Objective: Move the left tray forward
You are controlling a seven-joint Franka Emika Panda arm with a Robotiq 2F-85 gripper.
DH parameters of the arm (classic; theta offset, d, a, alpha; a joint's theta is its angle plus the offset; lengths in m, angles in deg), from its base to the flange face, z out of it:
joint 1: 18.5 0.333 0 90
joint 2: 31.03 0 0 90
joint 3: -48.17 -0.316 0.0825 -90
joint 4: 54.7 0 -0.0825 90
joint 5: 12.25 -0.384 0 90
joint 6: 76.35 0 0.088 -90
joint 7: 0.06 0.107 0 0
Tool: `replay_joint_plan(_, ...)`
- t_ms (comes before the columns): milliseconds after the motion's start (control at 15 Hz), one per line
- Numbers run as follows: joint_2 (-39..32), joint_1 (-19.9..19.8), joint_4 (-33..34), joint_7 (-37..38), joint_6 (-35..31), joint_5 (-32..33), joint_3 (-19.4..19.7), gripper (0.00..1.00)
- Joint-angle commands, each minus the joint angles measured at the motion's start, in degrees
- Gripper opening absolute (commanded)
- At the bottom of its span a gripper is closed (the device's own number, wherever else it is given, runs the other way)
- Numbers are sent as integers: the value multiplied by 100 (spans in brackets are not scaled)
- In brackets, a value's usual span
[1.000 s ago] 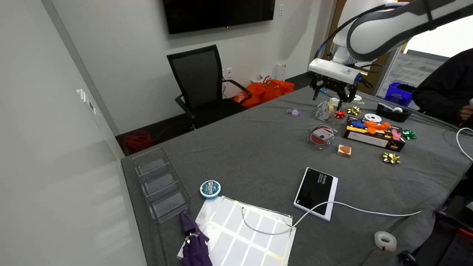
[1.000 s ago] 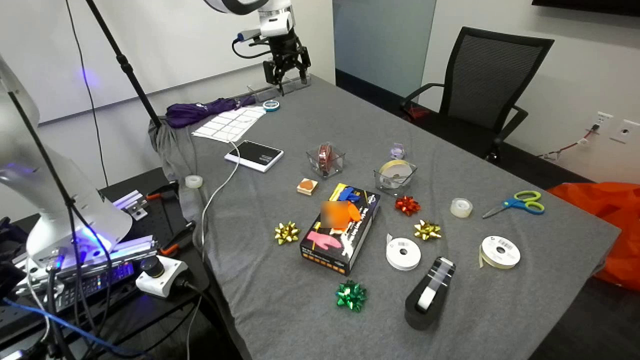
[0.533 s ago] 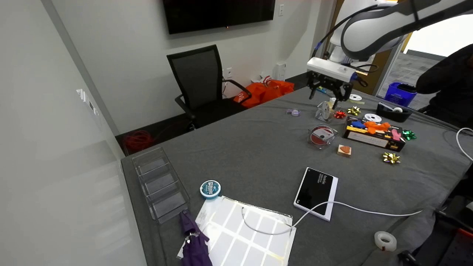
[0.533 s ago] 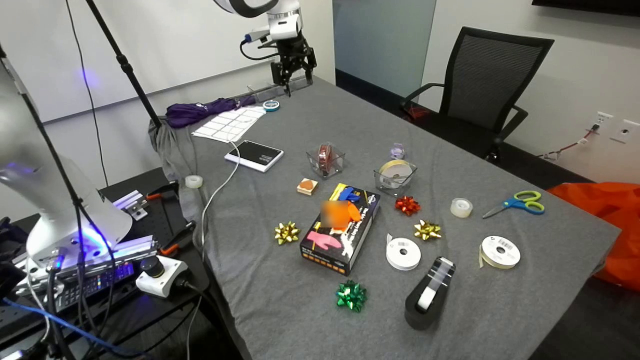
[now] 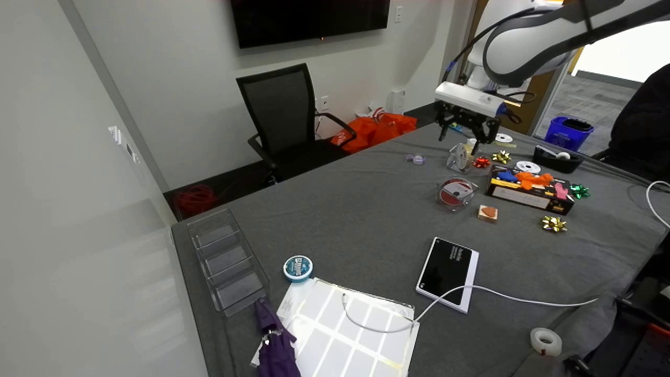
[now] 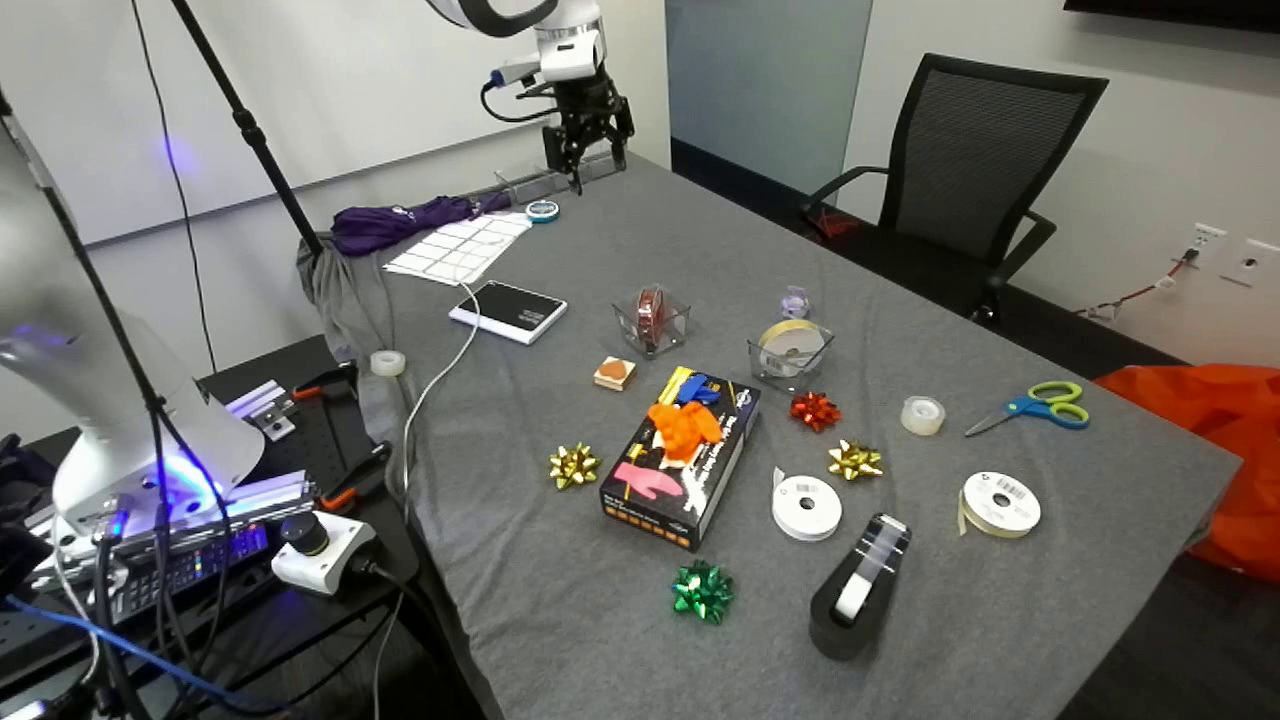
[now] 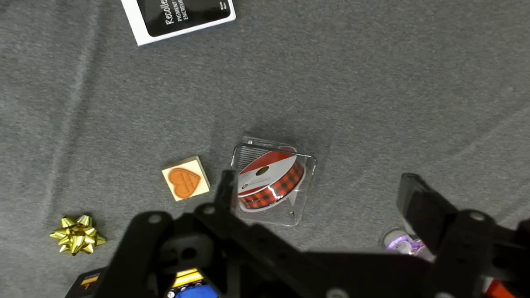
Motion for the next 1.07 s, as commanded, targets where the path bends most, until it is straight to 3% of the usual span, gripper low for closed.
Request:
replay_joint_plan(0,-204,38,-96,-9,-317,-83,199,100)
replay_joint_plan(467,-646,56,-90,568,-287,-214,438,100)
replay_joint_plan(1000,-1109,-111,68,155,-730,-328,462,100)
